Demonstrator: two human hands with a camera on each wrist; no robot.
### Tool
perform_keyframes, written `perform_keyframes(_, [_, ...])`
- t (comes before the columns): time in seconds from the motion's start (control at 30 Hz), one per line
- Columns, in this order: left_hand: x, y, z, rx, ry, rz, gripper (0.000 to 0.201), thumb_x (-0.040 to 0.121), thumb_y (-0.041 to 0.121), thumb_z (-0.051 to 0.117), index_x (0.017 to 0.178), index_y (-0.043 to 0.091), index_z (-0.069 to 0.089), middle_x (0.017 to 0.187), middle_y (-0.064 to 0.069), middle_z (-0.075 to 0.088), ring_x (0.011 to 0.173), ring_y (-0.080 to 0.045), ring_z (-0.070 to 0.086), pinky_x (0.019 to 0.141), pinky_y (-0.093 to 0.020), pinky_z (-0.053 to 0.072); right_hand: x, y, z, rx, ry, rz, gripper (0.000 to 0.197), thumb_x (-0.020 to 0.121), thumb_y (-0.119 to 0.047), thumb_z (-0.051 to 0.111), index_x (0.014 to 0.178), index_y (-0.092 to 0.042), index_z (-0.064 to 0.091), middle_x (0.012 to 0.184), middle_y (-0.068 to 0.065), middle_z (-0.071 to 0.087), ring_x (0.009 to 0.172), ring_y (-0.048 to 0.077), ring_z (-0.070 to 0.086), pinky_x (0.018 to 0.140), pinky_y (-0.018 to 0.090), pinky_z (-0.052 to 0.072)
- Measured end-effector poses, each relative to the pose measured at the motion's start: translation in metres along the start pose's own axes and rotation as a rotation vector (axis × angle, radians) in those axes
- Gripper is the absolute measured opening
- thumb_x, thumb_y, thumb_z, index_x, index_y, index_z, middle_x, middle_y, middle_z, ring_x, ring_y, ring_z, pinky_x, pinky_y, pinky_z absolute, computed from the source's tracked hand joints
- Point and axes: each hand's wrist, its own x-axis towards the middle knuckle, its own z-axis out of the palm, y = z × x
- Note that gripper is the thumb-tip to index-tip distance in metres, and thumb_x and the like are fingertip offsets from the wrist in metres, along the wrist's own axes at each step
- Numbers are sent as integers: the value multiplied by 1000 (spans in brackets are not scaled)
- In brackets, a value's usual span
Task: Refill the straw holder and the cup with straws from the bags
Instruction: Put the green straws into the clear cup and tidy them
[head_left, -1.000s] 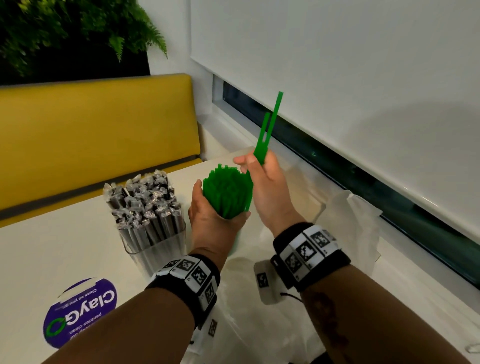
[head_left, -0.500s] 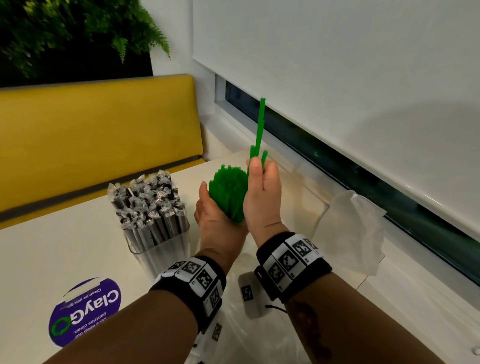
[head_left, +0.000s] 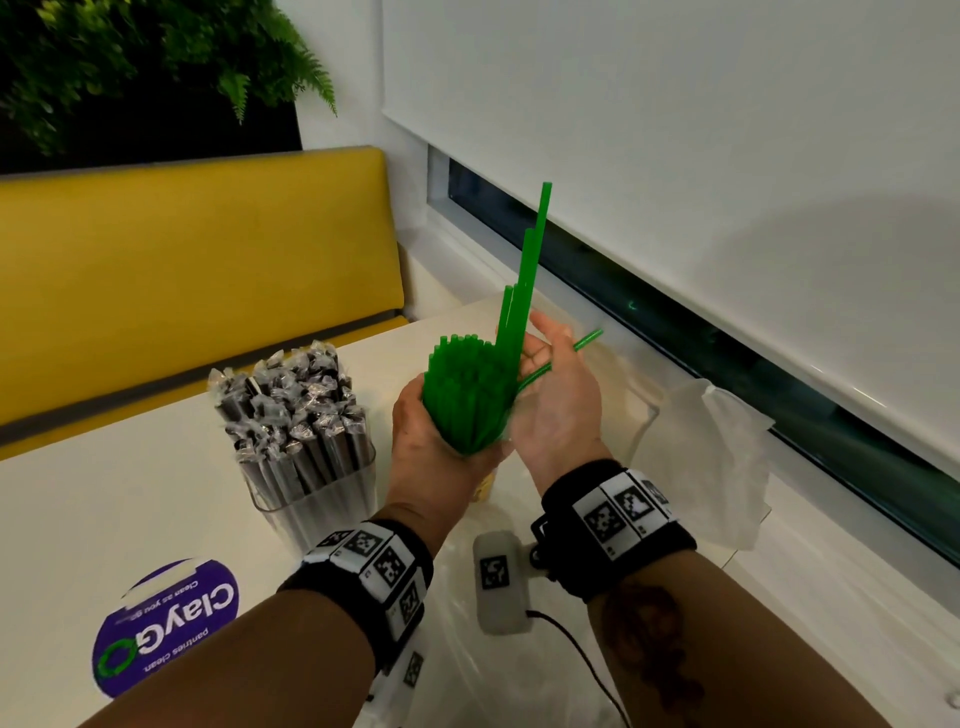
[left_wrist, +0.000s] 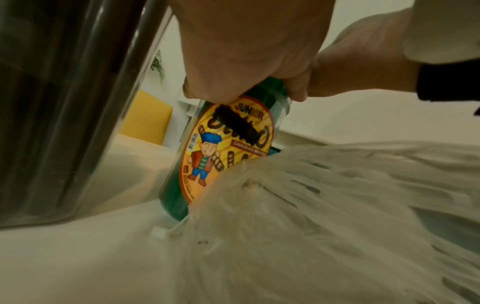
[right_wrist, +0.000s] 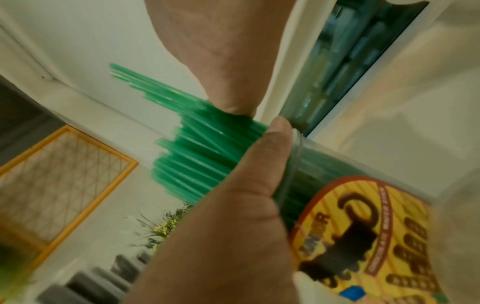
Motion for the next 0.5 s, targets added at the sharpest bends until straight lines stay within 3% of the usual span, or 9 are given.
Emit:
perform_keyframes(0.07, [0,-3,2,-1,-5,-11,105,47,50,87,137,31,36,131,7,47,125,-16,48,106,-44,47,0,-1,-2,-153,-26,-49,31,97,-36,48,116,-20,67,114,14,70,105,29,68,90,46,56])
perform_keyframes(0.13, [1,-4,3,16,0,-16,104,48,52,86,137,32,36,130,6,49,124,-18,49,105,-45,48,-3,-1,-9,-439,-49,-157,33,98,-46,42,113,-32,68,113,0,70,110,17,64,97,40,51])
perform_keyframes(0.2, [1,-5,3,12,4,-21,103,49,53,84,137,33,36,131,5,50,124,-19,50,104,-45,48,-5,-2,-19,-654,-85,-266,38,101,-50,32,114,-34,65,109,-8,69,109,8,61,98,33,46])
perform_keyframes(0.27, [1,-6,2,20,4,-14,102,49,54,83,137,33,36,131,5,50,124,-19,50,105,-45,47,-4,-5,-31,-804,-64,-350,42,104,-48,27,107,-30,65,99,-10,68,97,6,61,91,32,46])
perform_keyframes(0.33, [1,-5,2,36,10,0,101,49,54,82,137,31,38,130,5,49,123,-19,50,105,-45,47,-3,-8,-42,-885,-95,-342,43,104,-46,31,96,-24,67,88,-8,67,77,7,58,80,31,48])
perform_keyframes(0.4, [1,-5,2,44,22,22,99,51,48,85,137,27,40,128,4,49,121,-19,50,104,-45,47,-3,-6,-49,-900,-210,-263,34,103,-36,41,92,-17,67,79,1,65,63,9,52,68,31,47])
perform_keyframes(0.5, [2,-6,3,45,29,37,98,52,44,88,136,25,42,127,3,49,120,-20,51,103,-46,47,2,0,-58,-970,-309,-207,15,98,-9,50,97,-9,65,77,6,63,62,8,53,63,27,47])
